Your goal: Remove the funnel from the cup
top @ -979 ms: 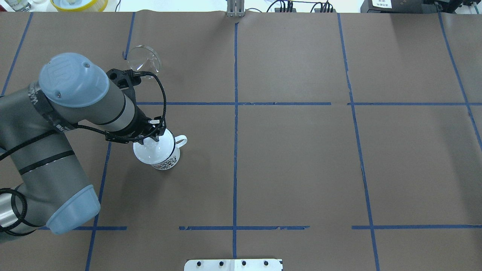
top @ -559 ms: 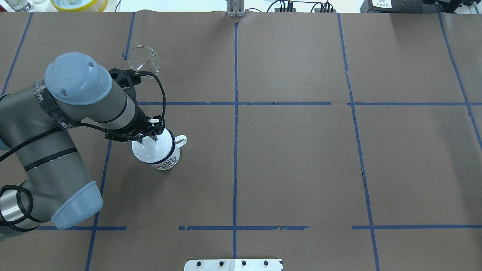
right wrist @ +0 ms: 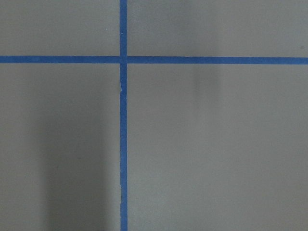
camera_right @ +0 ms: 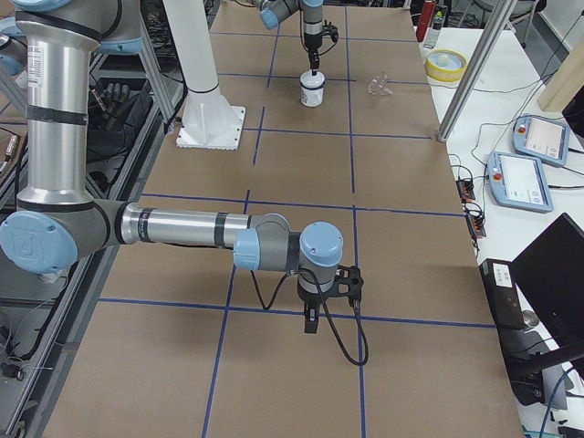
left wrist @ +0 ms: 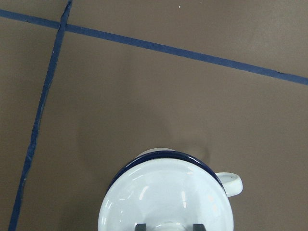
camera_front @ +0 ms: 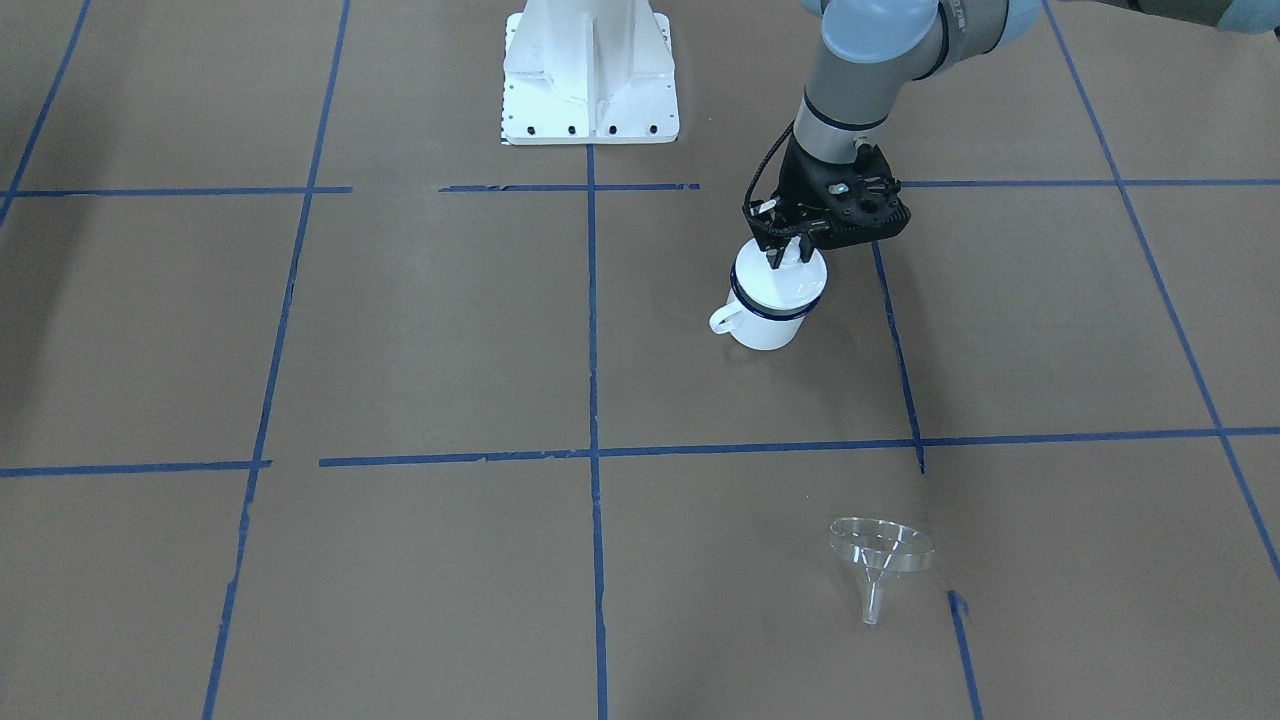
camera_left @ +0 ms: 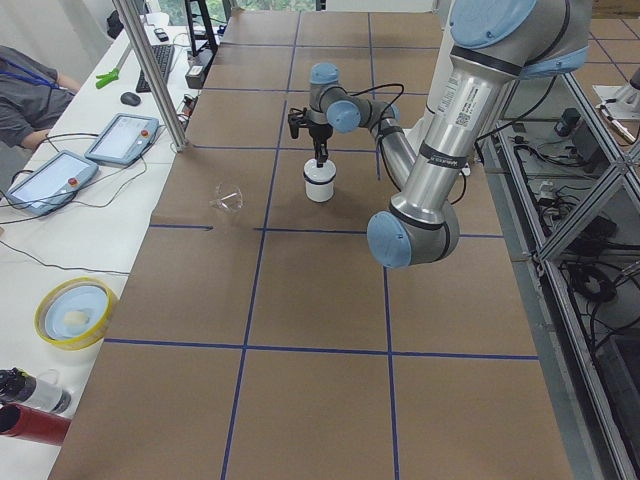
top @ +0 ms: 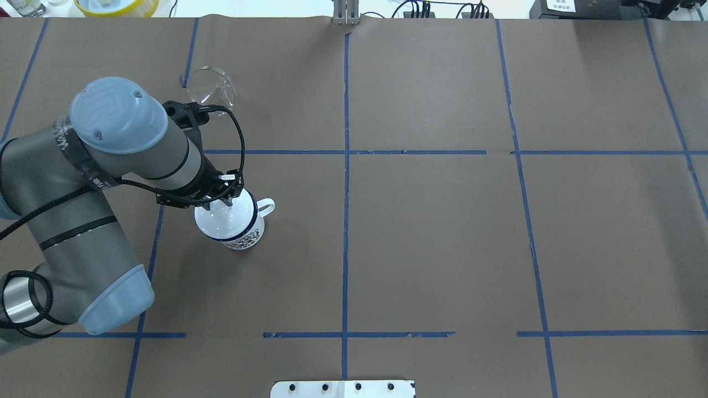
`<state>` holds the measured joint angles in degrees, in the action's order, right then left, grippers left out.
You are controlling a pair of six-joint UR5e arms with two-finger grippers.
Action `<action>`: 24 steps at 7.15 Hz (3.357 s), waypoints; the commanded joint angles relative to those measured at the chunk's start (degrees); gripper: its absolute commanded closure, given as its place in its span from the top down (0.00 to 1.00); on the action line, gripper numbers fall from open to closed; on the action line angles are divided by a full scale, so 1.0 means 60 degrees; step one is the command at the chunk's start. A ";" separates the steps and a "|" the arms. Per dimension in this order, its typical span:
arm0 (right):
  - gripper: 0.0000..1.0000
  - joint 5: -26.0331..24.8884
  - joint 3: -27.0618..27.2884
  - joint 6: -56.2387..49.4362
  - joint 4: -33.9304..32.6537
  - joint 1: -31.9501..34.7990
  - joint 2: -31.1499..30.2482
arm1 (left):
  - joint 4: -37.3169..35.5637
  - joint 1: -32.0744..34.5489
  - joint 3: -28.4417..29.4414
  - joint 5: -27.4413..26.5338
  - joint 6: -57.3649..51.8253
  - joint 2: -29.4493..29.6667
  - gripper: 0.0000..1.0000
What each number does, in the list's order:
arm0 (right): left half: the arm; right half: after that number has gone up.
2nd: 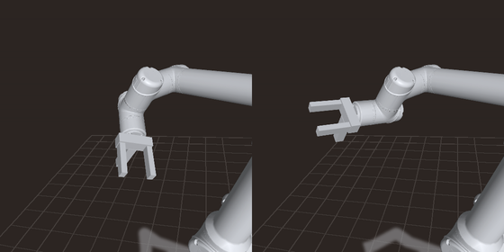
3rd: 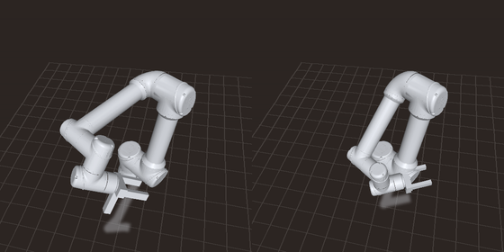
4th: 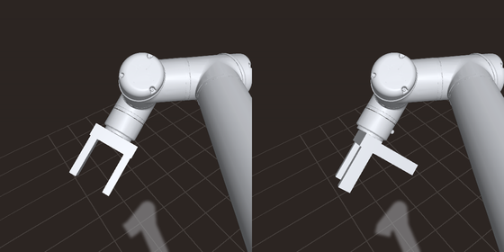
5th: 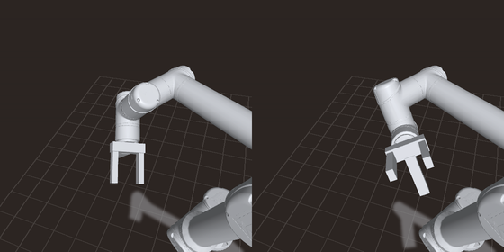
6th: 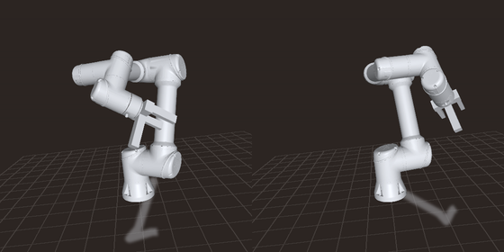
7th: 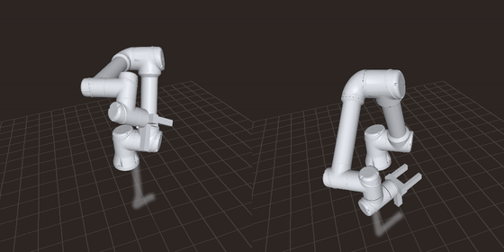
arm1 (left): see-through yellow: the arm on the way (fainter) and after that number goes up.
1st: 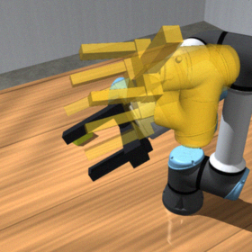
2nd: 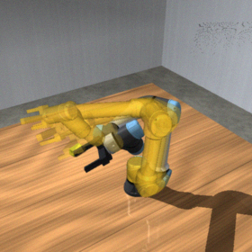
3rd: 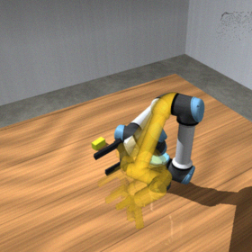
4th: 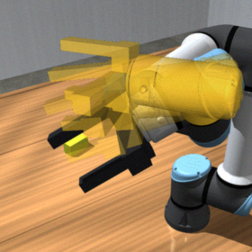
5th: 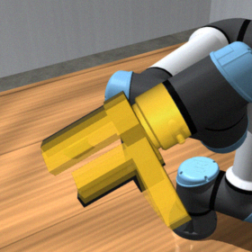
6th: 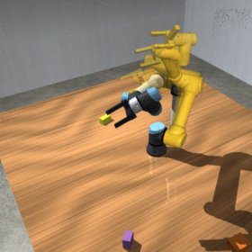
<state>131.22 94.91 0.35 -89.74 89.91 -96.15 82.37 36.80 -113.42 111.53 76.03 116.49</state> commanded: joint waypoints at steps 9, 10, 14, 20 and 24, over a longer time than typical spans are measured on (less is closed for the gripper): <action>1.00 0.0000 0.0002 0.0000 0.0000 0.0000 0.0000 | 0.0335 0.0005 0.0344 0.0000 0.0000 0.0053 1.00; 1.00 0.0000 0.0002 0.0000 0.0000 0.0000 0.0000 | 0.0335 0.0034 0.0184 0.0000 -0.0015 0.0010 1.00; 1.00 0.0000 0.0002 0.0000 0.0000 0.0000 0.0000 | 0.0349 0.4152 -0.0711 0.2671 -0.6116 -0.1623 1.00; 1.00 0.0000 0.0002 0.0000 0.0000 0.0000 0.0000 | 0.0349 0.9350 0.1745 0.4028 -1.3638 -0.5436 1.00; 1.00 0.0000 0.0002 0.0000 0.0000 0.0000 0.0000 | 0.0159 0.9351 0.2028 0.3911 -1.3535 -0.5719 1.00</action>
<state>131.22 94.91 0.35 -89.74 89.91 -96.15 83.48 93.00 -101.69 135.07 -5.17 82.53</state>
